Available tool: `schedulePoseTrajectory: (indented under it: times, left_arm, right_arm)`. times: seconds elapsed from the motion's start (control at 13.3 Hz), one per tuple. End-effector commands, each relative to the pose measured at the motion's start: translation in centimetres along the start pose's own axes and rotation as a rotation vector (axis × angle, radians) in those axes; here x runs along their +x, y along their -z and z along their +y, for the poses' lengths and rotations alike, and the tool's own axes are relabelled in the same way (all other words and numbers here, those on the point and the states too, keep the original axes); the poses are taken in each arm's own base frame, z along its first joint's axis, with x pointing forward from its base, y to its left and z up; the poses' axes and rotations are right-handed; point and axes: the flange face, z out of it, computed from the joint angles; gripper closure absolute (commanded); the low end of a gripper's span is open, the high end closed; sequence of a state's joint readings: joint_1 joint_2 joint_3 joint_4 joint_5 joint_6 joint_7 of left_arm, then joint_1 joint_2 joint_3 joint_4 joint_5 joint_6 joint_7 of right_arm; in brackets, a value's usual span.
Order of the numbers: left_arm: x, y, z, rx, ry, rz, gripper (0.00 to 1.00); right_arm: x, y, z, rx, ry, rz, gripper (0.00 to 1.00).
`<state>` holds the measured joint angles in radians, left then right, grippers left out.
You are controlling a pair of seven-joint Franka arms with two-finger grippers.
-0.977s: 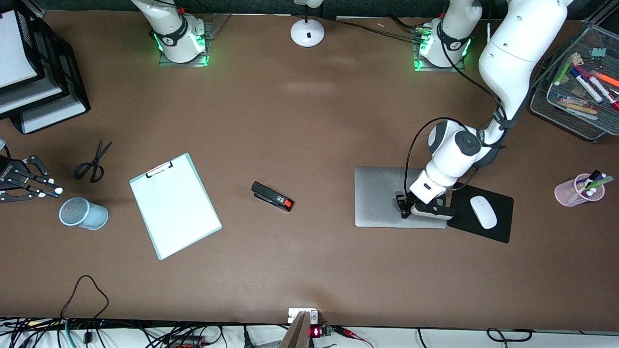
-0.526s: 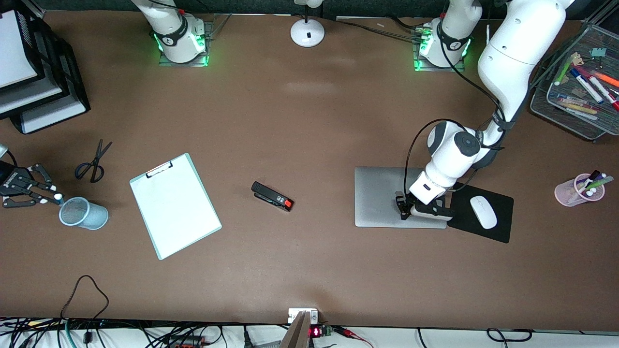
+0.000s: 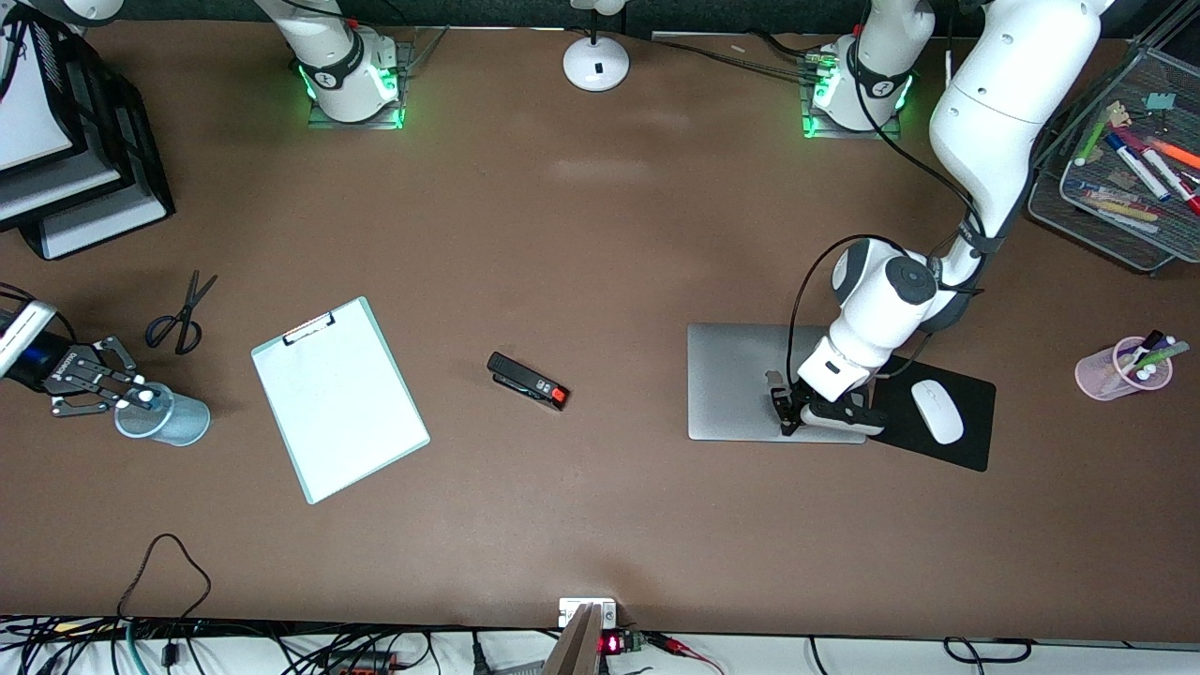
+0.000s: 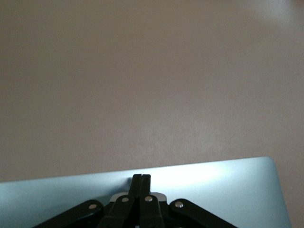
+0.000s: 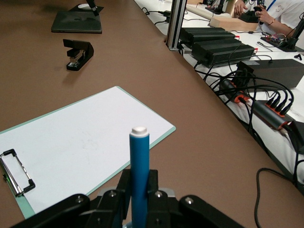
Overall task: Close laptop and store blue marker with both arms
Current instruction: 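Lower the marker into the blue cup while the left gripper presses the lid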
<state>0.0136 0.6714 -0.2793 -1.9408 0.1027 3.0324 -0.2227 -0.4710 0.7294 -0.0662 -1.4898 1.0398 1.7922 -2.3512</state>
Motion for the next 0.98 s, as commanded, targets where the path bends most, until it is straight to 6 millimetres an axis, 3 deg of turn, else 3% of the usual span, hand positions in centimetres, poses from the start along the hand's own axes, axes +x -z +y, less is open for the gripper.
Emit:
schedulePoseTrajectory:
  times: [0.0, 0.15, 0.23, 0.3, 0.38, 0.68, 0.9]
  left_arm:
    - [1.1, 1.5, 0.2, 0.014, -0.033, 0.019, 1.0]
    - [2.3, 2.6, 0.0, 0.028, -0.067, 0.0, 1.0]
    - [2.8, 3.2, 0.2, 0.032, -0.085, -0.006, 1.0]
    - [3.3, 3.6, 0.3, 0.037, -0.088, -0.018, 1.0]
    - [3.9, 4.1, 0.5, 0.047, -0.091, -0.048, 1.0]
    - [5.3, 5.7, 0.8, 0.077, -0.095, -0.134, 1.0]
    - [6.8, 8.4, 1.1, 0.115, -0.096, -0.228, 1.0]
  right_arm:
    - [-0.2, 1.0, 0.5, -0.025, 0.014, 0.027, 0.94]
    - [-0.8, 0.9, 0.4, -0.025, 0.008, 0.027, 0.81]
    - [-1.1, 1.1, 0.3, -0.028, 0.003, 0.027, 0.62]
    - [-1.2, 1.2, 0.2, -0.029, -0.003, 0.028, 0.27]
    - [-1.0, 1.4, 0.4, -0.029, -0.001, 0.028, 0.0]
    - [0.1, 1.9, 1.0, -0.034, 0.005, 0.025, 0.0]
    - [1.6, 1.7, 1.4, -0.025, -0.049, 0.019, 0.0]
